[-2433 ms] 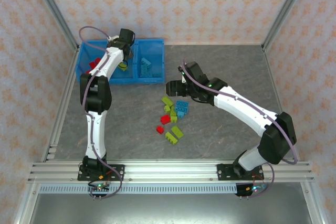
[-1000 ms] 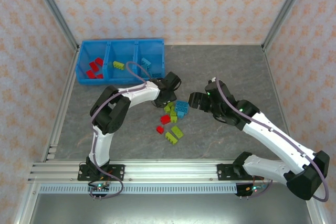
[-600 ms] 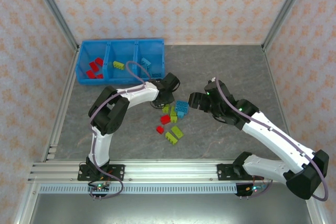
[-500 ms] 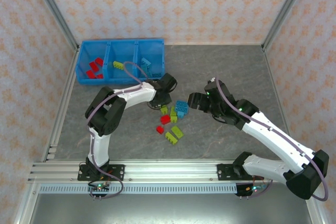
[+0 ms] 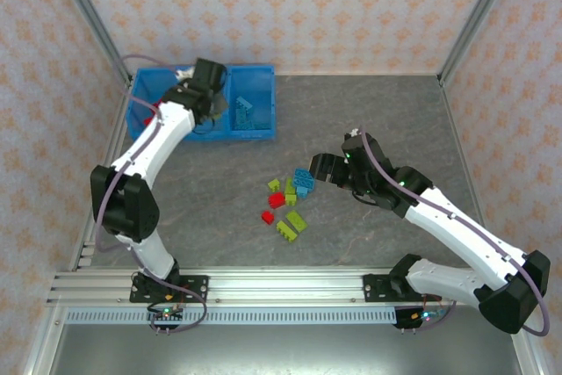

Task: Sort the legos into containers by color

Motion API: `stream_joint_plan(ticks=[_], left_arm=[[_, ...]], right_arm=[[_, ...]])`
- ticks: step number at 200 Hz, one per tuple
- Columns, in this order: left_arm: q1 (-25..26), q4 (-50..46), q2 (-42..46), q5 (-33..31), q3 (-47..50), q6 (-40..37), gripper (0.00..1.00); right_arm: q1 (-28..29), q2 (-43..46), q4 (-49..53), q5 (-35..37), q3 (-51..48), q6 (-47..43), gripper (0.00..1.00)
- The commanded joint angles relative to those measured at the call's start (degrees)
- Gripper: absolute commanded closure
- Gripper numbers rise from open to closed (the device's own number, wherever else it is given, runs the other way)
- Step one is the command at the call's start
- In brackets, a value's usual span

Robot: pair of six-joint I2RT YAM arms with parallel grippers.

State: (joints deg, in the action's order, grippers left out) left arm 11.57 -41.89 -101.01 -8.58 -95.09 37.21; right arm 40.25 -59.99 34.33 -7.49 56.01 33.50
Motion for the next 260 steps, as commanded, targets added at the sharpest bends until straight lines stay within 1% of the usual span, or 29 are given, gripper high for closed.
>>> stream_joint_plan(ticks=[1, 14, 31, 45, 59, 75, 85, 113, 127, 140, 150, 161, 179, 202, 214, 225, 231, 240, 247, 260], left_arm=[[-2.5, -4.7, -8.9, -0.2, -8.9, -5.2, 0.76], [-4.3, -6.9, -15.1, 1.1, -15.3, -5.7, 0.76], [-6.4, -8.5, -20.8, 2.8, -21.4, -5.4, 0.75], [-7.5, -9.2, -24.1, 5.1, -25.0, -5.5, 0.72], [-7.8, -9.4, -25.7, 5.6, -26.9, -6.1, 0.68], [-7.9, -9.0, -25.5, 6.0, -26.9, -6.3, 0.63], [-7.9, -8.8, -24.8, 6.0, -26.4, -6.3, 0.58], [-7.8, -8.2, -20.6, 6.2, -23.3, -5.6, 0.45], [-7.6, -8.1, -17.3, 6.6, -21.2, -5.3, 0.45], [-7.2, -8.8, -13.3, 7.5, -19.2, -5.2, 0.46], [-6.2, -8.3, -9.0, 8.6, -15.9, -5.1, 0.47], [-4.2, -6.8, -2.1, 9.9, -11.0, -5.2, 0.47], [1.1, -5.4, 7.6, 11.2, -4.3, -6.3, 0.47], [9.8, -6.4, 16.6, 11.7, 1.0, -14.5, 0.48], [14.2, -7.4, 19.9, 14.2, 2.8, -20.1, 0.47], [17.1, -9.1, 22.2, 18.5, 4.1, -26.6, 0.45], [18.1, -10.2, 23.3, 21.3, 4.9, -30.5, 0.43], [19.2, -11.3, 25.0, 25.8, 7.0, -35.8, 0.37], [19.7, -11.6, 26.3, 27.4, 8.9, -38.8, 0.34], [20.2, -10.7, 28.9, 28.4, 13.7, -42.7, 0.30]], right_arm=[[0.4, 0.2, -0.4, 1.3, 0.5, 0.9, 0.15], [0.4, 0.8, 0.4, 1.7, 0.6, 0.8, 0.15], [0.4, 2.0, 1.8, 2.5, 0.9, 0.6, 0.15], [0.4, 3.0, 3.0, 3.5, 0.9, 0.4, 0.15], [0.4, 3.8, 4.0, 4.6, 0.9, 0.2, 0.15], [0.4, 3.9, 4.7, 5.5, 0.9, 0.0, 0.15], [0.4, 3.7, 4.8, 5.7, 0.9, -0.1, 0.14], [0.4, 2.7, 4.4, 7.4, 1.2, -0.8, 0.14], [0.4, 2.0, 3.8, 8.8, 1.2, -1.2, 0.15], [0.0, 0.9, 2.4, 9.5, 0.7, -1.5, 0.14], [-0.4, -0.7, 1.1, 8.8, 0.6, -1.6, 0.14], [-1.0, -3.6, -0.2, 7.5, 1.0, -1.6, 0.14], [-1.3, -10.0, -0.4, 6.7, 3.5, -1.2, 0.13], [-1.9, -18.9, -0.8, 6.1, 7.1, -0.5, 0.12], [-2.2, -23.6, -1.1, 5.0, 9.2, -0.4, 0.12], [-2.3, -27.9, -1.8, 4.3, 10.8, -0.3, 0.10], [-2.4, -30.2, -2.0, 3.8, 11.9, -0.2, 0.08], [-2.6, -33.8, -2.6, 3.1, 13.4, -0.3, 0.05], [-2.7, -36.2, -2.5, 3.1, 14.8, -0.2, 0.04], [-2.7, -41.3, -2.0, 3.3, 17.6, -0.7, 0.02]])
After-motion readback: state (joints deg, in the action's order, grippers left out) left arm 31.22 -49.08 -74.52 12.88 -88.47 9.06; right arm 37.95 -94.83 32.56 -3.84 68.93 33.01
